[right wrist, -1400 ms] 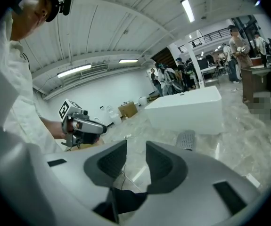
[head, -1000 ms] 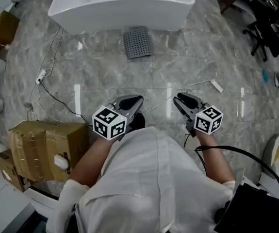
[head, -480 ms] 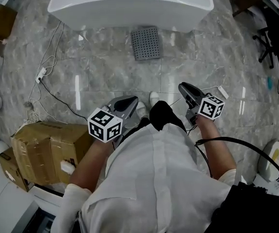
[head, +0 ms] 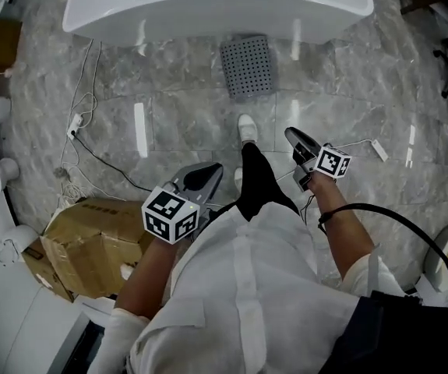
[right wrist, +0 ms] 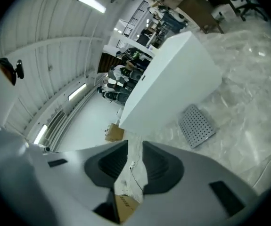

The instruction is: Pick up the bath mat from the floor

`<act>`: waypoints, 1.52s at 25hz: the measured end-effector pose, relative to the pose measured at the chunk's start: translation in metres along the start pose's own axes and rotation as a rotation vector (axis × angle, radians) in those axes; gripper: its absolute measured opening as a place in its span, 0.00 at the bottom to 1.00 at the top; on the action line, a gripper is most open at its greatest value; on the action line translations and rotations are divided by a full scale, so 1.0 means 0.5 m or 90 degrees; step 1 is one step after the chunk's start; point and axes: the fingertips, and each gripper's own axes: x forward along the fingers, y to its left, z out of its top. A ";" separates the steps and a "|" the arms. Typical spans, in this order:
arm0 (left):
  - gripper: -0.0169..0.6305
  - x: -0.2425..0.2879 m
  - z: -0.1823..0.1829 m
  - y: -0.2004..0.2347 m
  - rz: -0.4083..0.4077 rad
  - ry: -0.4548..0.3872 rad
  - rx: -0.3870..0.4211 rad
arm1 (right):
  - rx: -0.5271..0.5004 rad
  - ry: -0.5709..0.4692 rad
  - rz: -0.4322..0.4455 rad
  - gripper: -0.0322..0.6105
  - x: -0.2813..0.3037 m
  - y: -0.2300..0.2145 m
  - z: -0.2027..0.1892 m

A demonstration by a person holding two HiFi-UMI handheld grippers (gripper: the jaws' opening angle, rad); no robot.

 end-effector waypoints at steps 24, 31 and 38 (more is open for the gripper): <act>0.04 0.498 -0.035 0.360 -0.077 0.168 -0.057 | 0.237 -0.004 -0.127 0.20 0.465 -0.835 -0.159; 0.04 0.580 -0.120 0.461 -0.085 0.183 -0.061 | 0.287 -0.055 -0.150 0.21 0.535 -1.001 -0.217; 0.04 0.615 -0.168 0.514 -0.082 0.193 -0.065 | 0.331 -0.130 -0.102 0.22 0.590 -1.065 -0.218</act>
